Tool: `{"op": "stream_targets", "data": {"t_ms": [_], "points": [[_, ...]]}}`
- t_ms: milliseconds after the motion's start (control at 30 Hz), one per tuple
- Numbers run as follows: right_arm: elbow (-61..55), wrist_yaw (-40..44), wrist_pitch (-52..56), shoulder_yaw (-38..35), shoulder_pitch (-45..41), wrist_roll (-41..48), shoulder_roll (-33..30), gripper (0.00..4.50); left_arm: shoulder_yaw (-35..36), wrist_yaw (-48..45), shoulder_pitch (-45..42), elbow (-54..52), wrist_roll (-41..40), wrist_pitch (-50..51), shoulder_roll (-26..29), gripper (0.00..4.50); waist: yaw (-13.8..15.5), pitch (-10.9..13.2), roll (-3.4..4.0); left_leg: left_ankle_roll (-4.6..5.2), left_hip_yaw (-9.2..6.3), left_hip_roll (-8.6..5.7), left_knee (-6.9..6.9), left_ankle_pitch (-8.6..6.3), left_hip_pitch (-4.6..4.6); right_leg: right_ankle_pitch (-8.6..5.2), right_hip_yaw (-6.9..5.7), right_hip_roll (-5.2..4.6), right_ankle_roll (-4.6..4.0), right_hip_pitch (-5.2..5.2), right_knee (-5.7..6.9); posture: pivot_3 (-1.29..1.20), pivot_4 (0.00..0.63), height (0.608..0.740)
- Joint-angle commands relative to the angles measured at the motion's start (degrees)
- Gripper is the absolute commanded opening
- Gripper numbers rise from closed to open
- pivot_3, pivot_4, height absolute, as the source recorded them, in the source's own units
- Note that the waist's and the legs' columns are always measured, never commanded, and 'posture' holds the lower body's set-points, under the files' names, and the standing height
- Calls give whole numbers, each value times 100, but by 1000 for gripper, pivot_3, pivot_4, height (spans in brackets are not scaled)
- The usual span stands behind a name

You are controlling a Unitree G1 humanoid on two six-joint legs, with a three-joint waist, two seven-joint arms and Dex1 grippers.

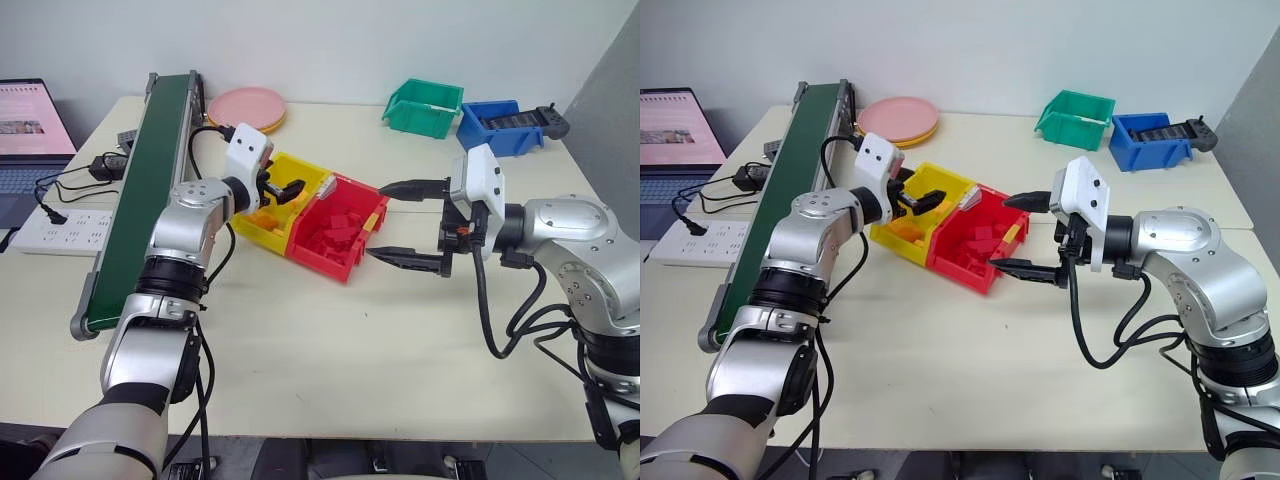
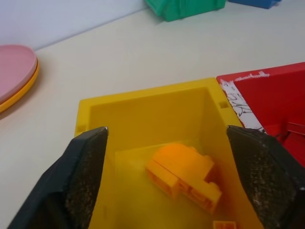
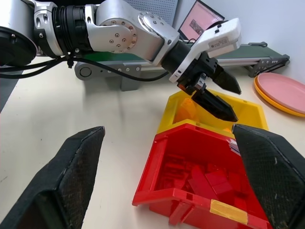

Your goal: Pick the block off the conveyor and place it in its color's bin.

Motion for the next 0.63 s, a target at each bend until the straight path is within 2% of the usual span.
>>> {"op": "stream_targets", "data": {"t_ms": [33, 167, 300, 467, 633], "points": [[-109, -58, -124, -205, 8, 36, -61, 4500, 400, -163, 415, -1571, -267, 345, 363, 4479, -24, 0, 0, 0, 0, 1, 0, 0, -1, 0, 1, 0, 0, -1, 0, 0, 150, 740], [92, -190, -644, -301, 291, -269, 21, 4500, 788, -274, 1725, -3417, -578, 994, 892, 4479, -99, 0, 0, -11, 3, 5, -2, 6, 2, -1, 12, 1, 0, -1, -1, 0, 150, 740], [340, -387, -1129, -371, 563, -476, 247, 4500, 1193, -225, 2735, -4490, -799, 1259, 1131, 4479, -115, 0, 1, 1, 2, 4, -2, -1, 17, -1, 11, 1, 0, 8, 12, 0, 150, 740], [507, -431, -1499, -448, 997, -529, 380, 4500, 1871, 149, 3683, -5504, -1165, 1802, 1002, 4479, -97, -1, 0, 0, -13, 4, 3, 0, 23, 0, -4, 2, -1, 21, 18, 0, 150, 740], [746, -407, -1841, -503, 1215, -655, 346, 4500, 1827, 365, 4050, -5983, -1334, 1842, 710, 4479, -83, 0, 0, 0, -11, 3, 2, 0, 23, 0, -3, 1, -1, 25, 14, 0, 150, 740]]}}
